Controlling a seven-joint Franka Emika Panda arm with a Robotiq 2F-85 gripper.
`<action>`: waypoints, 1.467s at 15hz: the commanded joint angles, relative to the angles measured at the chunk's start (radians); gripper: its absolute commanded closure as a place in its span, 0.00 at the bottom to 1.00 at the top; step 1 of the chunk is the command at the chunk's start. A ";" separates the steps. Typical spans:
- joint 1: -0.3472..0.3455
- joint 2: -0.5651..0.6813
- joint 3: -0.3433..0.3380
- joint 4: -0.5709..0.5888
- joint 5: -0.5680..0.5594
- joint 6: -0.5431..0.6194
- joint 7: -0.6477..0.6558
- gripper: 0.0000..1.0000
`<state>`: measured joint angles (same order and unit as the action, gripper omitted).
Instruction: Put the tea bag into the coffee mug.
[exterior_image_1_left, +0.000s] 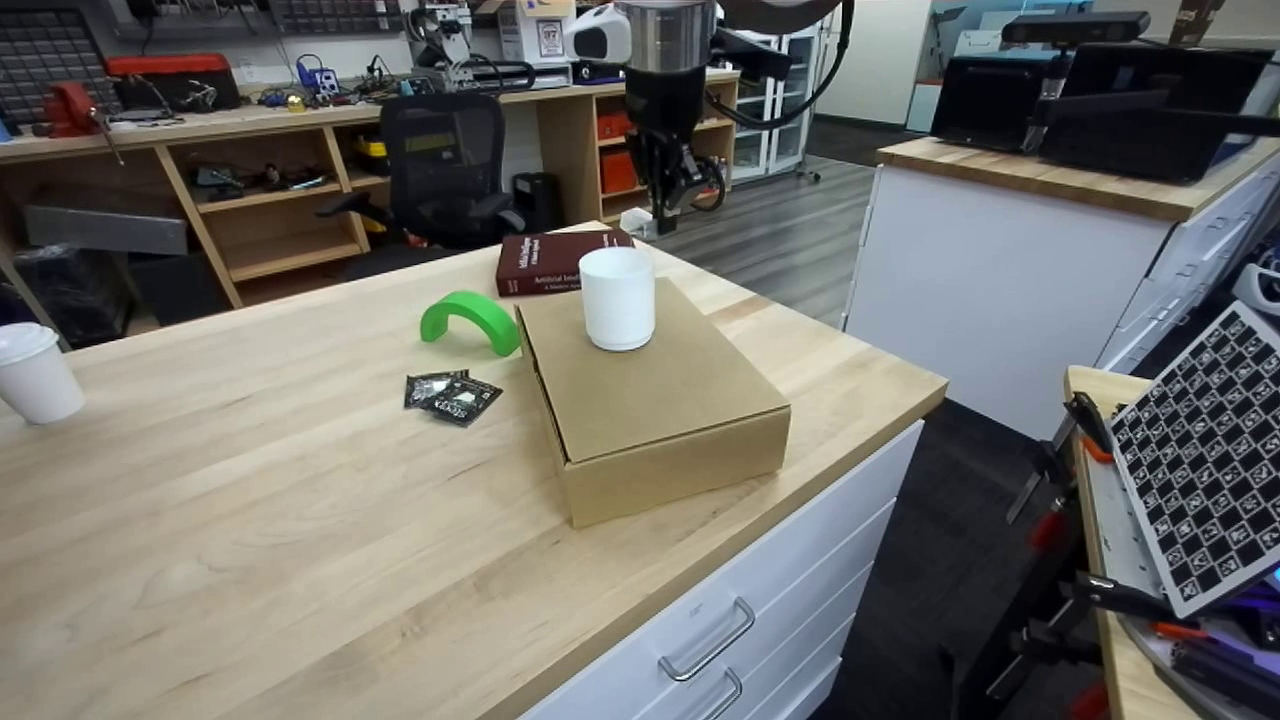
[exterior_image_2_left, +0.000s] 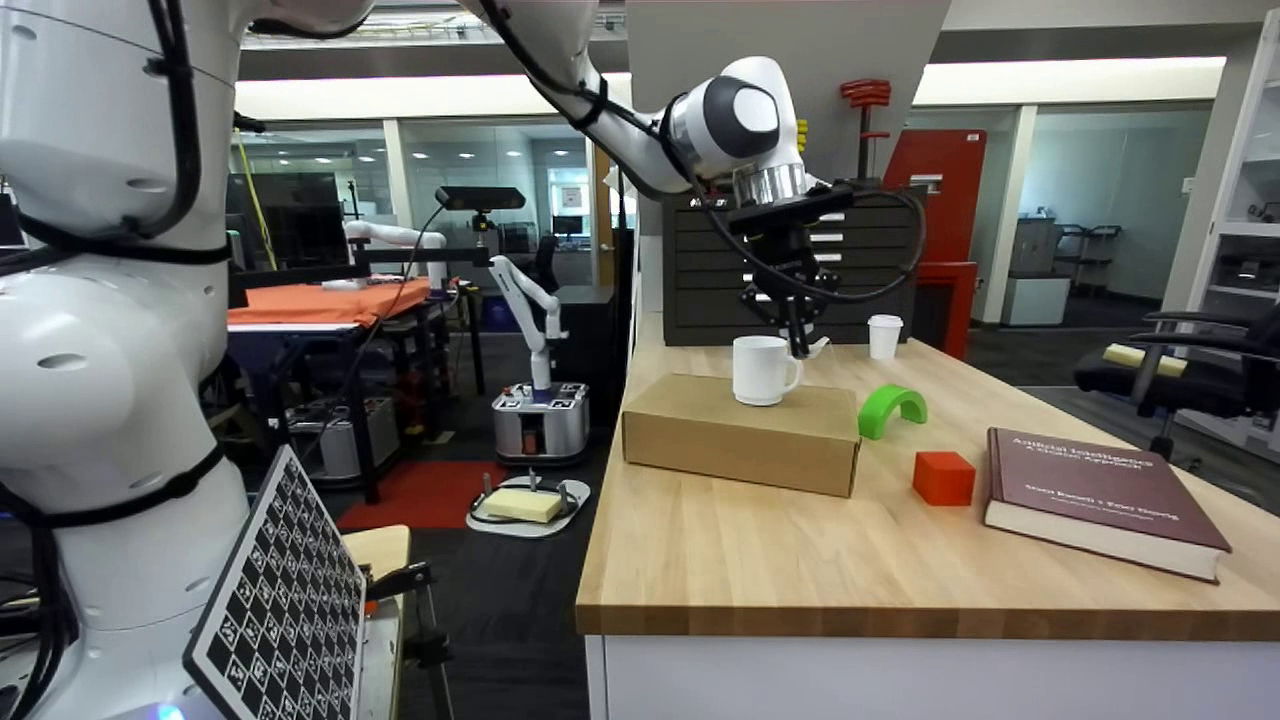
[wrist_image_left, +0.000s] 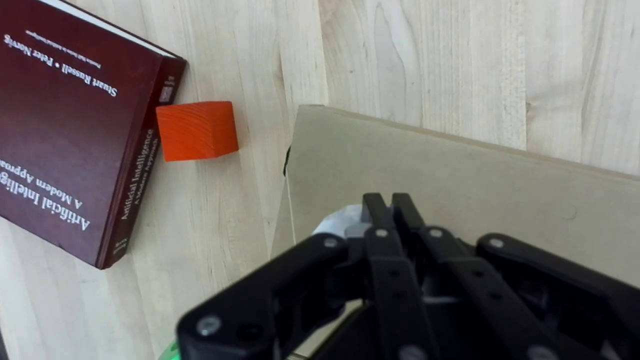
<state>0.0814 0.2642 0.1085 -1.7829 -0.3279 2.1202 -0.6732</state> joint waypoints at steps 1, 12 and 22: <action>0.023 -0.064 0.009 -0.052 -0.040 -0.002 0.052 0.98; 0.034 -0.124 0.038 -0.071 -0.042 -0.002 0.034 0.98; 0.078 -0.082 0.094 -0.092 -0.041 -0.057 0.034 0.98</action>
<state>0.1381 0.1945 0.2048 -1.8677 -0.3609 2.0895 -0.6433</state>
